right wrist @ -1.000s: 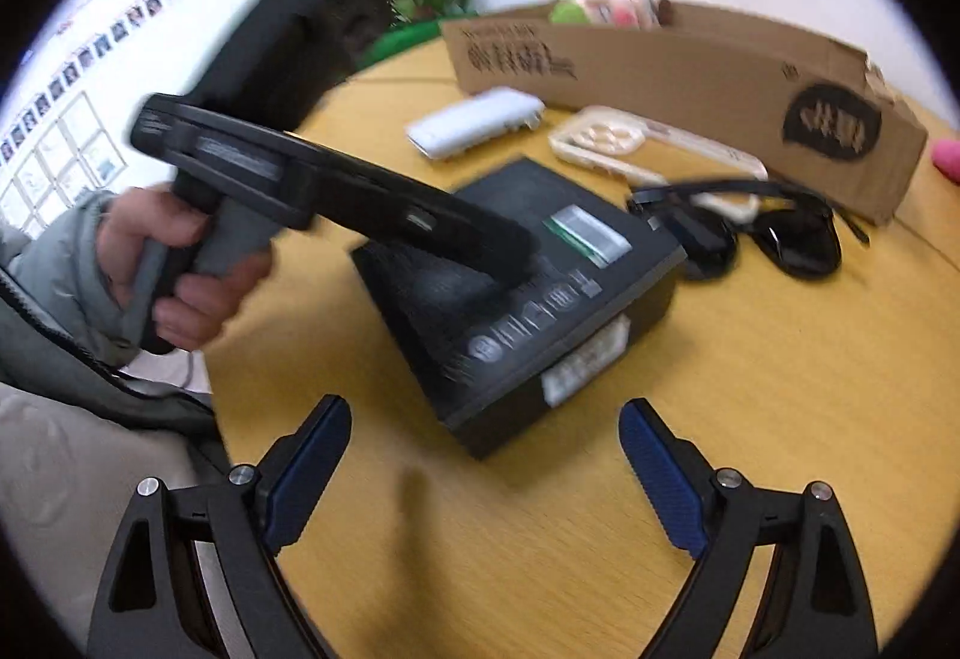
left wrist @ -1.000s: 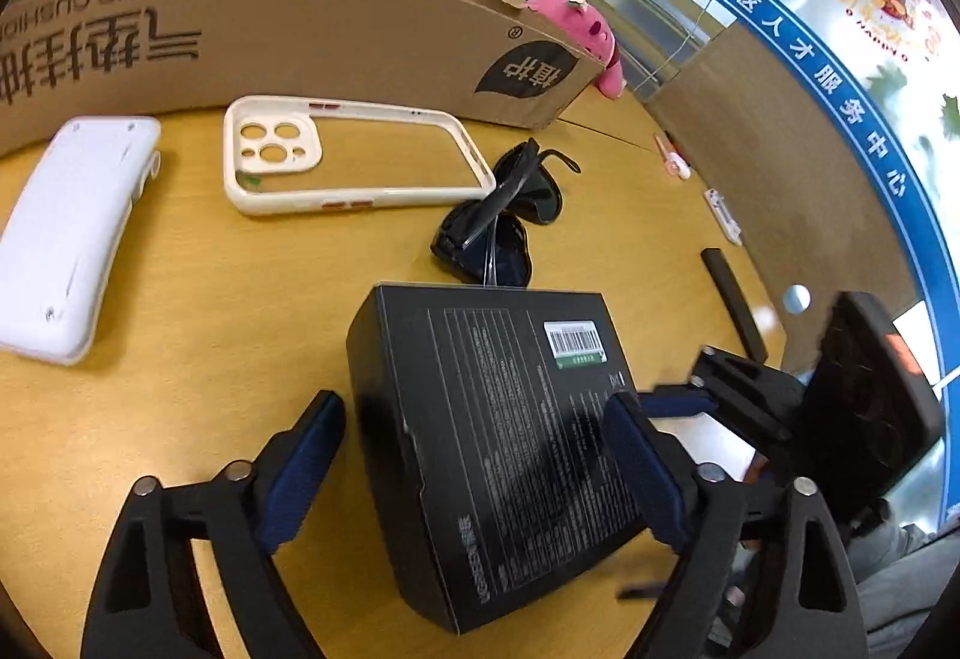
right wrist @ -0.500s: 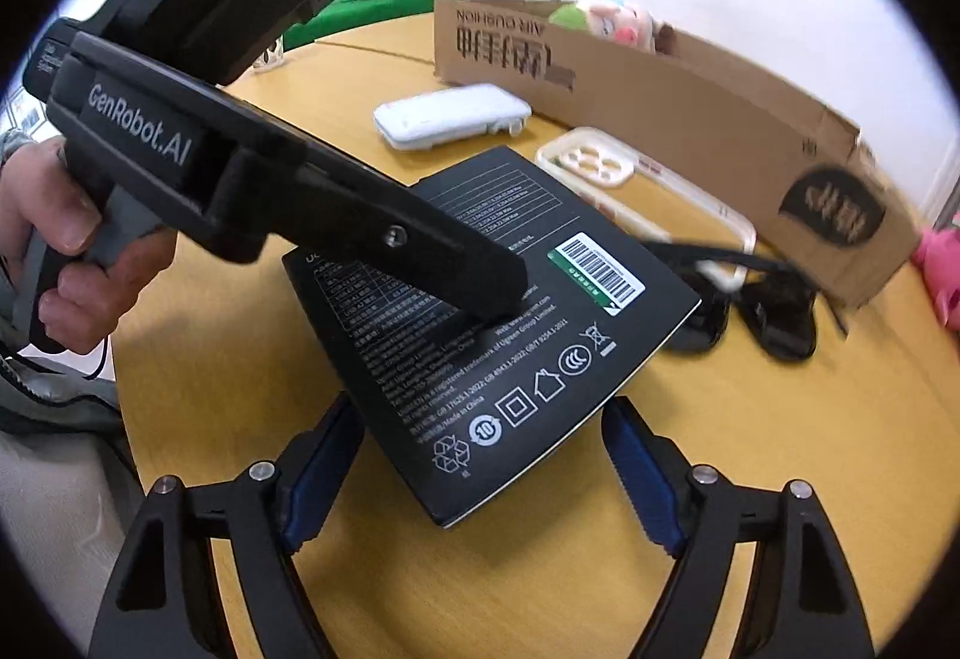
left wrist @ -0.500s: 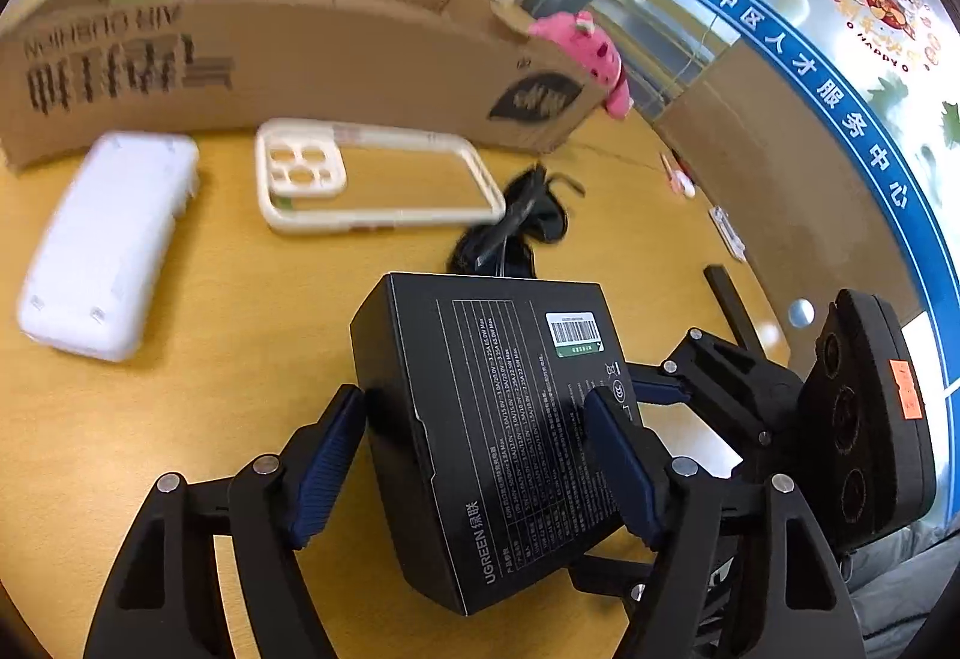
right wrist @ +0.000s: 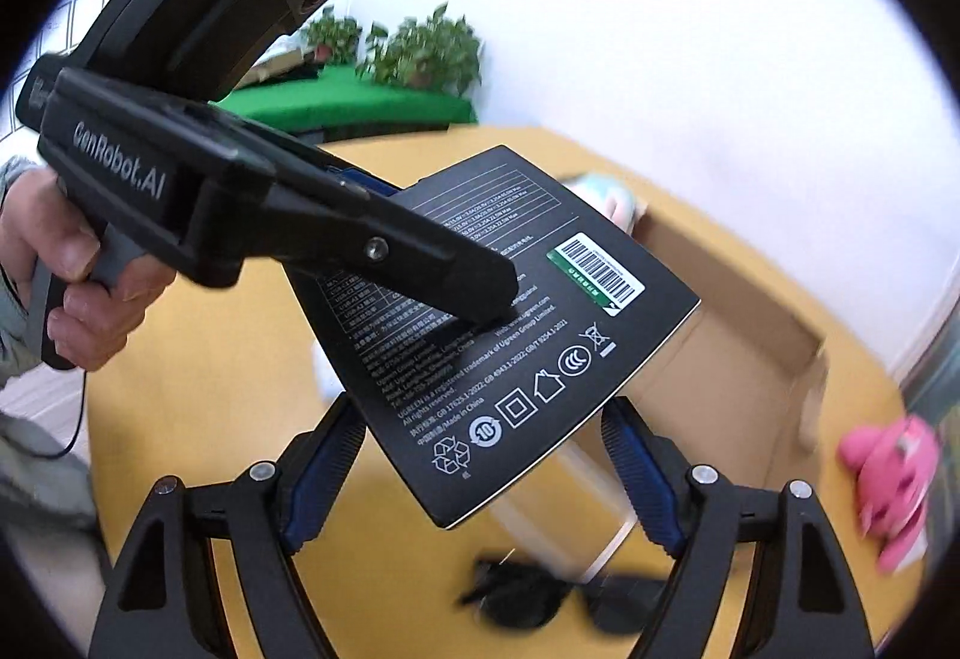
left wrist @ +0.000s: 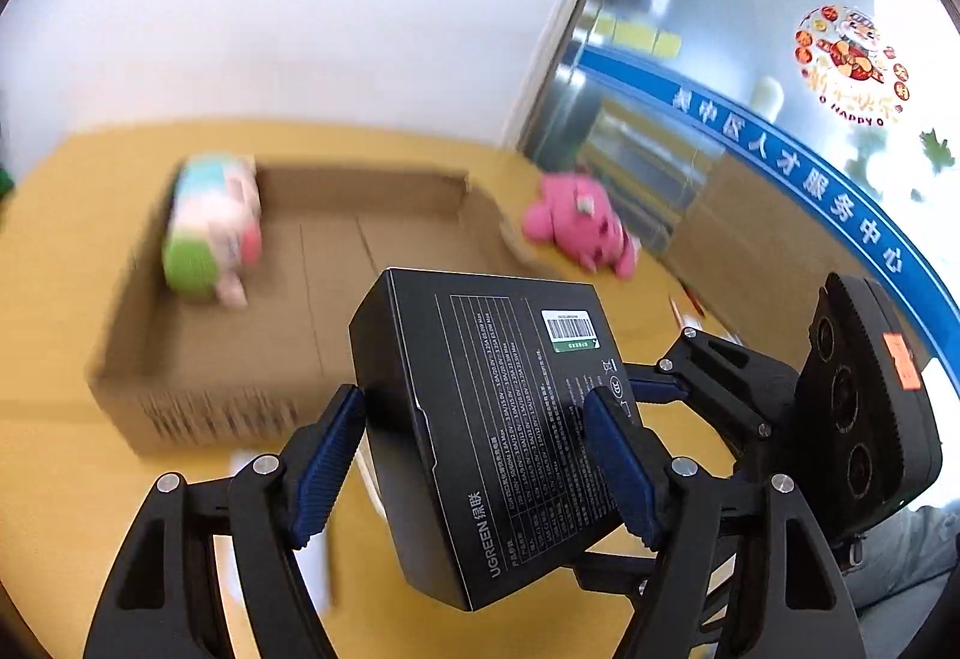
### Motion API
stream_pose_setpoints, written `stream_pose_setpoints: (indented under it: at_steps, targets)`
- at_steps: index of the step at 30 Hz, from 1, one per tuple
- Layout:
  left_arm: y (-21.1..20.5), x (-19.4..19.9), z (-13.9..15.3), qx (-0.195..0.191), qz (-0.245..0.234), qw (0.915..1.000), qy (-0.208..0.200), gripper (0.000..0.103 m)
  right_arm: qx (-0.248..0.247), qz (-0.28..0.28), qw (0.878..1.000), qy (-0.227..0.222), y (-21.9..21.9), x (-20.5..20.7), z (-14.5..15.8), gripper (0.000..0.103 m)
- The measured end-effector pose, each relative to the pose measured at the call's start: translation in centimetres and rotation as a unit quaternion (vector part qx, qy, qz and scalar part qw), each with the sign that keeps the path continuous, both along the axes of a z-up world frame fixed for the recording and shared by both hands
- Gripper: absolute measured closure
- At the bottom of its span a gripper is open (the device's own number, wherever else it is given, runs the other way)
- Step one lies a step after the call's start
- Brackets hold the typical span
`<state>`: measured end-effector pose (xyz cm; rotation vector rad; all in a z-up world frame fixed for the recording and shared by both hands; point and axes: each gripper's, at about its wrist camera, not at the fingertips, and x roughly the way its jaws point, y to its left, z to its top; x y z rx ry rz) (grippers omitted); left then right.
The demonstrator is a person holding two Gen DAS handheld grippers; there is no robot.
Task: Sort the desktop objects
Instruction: 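Carry the black box with the left tool into the cardboard box and release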
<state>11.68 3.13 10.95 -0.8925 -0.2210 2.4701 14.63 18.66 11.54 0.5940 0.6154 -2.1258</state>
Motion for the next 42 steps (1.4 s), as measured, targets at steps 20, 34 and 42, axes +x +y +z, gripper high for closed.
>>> stream_pose_setpoints:
  at_steps: [20, 34, 42]
  targets:
    - [-2.6, -12.5, 14.2, -0.029, 0.028, 0.9873, 0.154, 0.024, -0.031, 0.009, 0.996, 0.082, -2.8, -14.5, 15.4, 0.022]
    - [-3.7, -27.5, 5.7, -0.017, 0.041, 0.9982, 0.042, 0.024, -0.025, 0.002, 0.999, -0.035, -3.8, -27.5, 7.9, 0.022]
    - [-3.0, -35.2, -4.8, -0.038, 0.057, 0.9935, -0.092, 0.025, 0.006, -0.007, 0.989, -0.147, -4.3, -35.0, -2.2, 0.022]
